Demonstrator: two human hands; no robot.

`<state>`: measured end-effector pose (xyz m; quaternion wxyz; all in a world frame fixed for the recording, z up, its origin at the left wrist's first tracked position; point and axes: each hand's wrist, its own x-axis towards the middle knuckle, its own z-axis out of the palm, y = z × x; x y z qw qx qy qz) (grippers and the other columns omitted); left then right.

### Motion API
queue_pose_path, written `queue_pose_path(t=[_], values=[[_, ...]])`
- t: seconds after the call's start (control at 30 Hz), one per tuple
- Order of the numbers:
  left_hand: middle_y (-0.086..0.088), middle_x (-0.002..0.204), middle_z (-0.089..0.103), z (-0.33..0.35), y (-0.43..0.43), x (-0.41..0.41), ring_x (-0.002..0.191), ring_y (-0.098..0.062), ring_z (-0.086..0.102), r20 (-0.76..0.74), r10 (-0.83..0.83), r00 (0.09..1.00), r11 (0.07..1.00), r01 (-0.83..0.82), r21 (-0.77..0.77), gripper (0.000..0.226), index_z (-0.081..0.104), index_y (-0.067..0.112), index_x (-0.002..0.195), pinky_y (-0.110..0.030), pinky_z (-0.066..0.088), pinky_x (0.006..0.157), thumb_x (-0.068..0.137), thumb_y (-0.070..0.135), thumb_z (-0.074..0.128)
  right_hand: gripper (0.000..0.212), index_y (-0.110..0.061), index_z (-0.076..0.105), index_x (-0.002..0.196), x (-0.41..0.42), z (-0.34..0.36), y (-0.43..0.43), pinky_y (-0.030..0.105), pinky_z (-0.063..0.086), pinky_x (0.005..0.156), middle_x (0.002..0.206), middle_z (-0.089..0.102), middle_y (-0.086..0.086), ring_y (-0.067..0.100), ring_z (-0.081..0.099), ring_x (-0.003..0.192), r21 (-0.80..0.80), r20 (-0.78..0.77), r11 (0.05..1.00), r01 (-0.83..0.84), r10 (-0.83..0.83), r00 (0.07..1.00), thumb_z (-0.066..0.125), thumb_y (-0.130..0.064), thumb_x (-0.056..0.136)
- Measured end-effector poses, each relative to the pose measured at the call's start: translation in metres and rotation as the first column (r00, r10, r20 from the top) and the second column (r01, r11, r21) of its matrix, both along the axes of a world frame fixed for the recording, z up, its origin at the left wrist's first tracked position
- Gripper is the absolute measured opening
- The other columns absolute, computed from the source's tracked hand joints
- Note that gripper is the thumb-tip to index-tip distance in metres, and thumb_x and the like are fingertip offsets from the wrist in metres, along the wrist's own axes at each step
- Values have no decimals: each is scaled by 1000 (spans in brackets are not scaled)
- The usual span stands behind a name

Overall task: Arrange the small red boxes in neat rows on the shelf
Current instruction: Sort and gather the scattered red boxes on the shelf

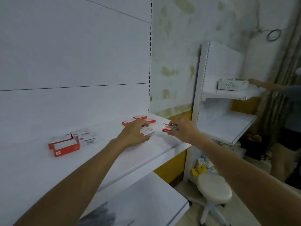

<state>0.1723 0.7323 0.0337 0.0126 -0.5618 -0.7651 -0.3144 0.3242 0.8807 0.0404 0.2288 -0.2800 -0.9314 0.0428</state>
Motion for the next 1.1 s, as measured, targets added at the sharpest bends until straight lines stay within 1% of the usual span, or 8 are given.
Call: queue_pose_path(t=[0.13,0.37,0.53,0.63,0.77,0.87,0.97,1.1], values=[[-3,125,55,4,4,-17,109,-17,52,-11,53,999,998,-53,-23,48,54,18,120,-22,38,83,75,23,71,39,-15,62,116,-32,1,15,26,40,74,105,60,9,18,49,86,-9,-8,997,-82,81,997,66,-34,82],[-3,118,58,10,-20,-41,105,-18,53,-14,340,940,940,-340,4,47,52,16,119,-23,38,78,75,19,69,36,-12,63,112,-89,6,32,34,44,82,104,59,14,28,53,98,-9,19,952,-306,306,952,64,-33,82],[-1,117,57,-9,-45,-32,106,-17,53,23,527,850,850,-527,-13,45,53,18,118,-25,41,81,76,18,68,33,-18,63,110,-107,-11,32,36,47,89,108,61,9,26,55,103,-9,71,885,-466,466,882,59,-33,82],[1,116,59,-20,-64,-19,107,-17,53,40,596,802,802,-597,14,40,56,20,115,-29,42,89,76,21,68,27,-18,65,105,-110,-21,33,34,45,90,109,62,7,25,55,106,-26,69,838,-545,545,835,57,-31,82],[2,129,54,-30,-87,-11,122,-23,46,-132,739,660,668,-744,17,39,62,30,115,-35,39,100,79,18,60,26,-11,66,103,-112,-30,35,34,41,95,113,61,13,30,52,111,-24,59,821,-570,571,819,55,-20,82],[-3,139,39,-37,-91,-5,129,-28,33,-134,806,577,570,-817,-92,45,49,40,128,-42,34,103,88,18,46,31,-9,64,109,-110,-32,35,34,39,97,118,57,15,30,48,114,-6,53,818,-576,575,816,54,-20,82],[-8,137,38,-38,-87,1,128,-31,31,-189,824,535,525,-845,-102,50,43,38,133,-43,33,101,89,16,43,38,-10,58,119,-106,-31,32,36,38,99,124,53,14,29,45,117,8,49,818,-576,575,817,55,-23,83],[-10,135,41,-32,-92,13,127,-30,33,-125,880,459,458,-888,-39,49,44,27,133,-41,34,99,86,20,51,39,-11,56,121,-111,-21,17,35,38,97,124,52,10,25,43,116,38,-32,779,-626,627,778,55,-22,85]])
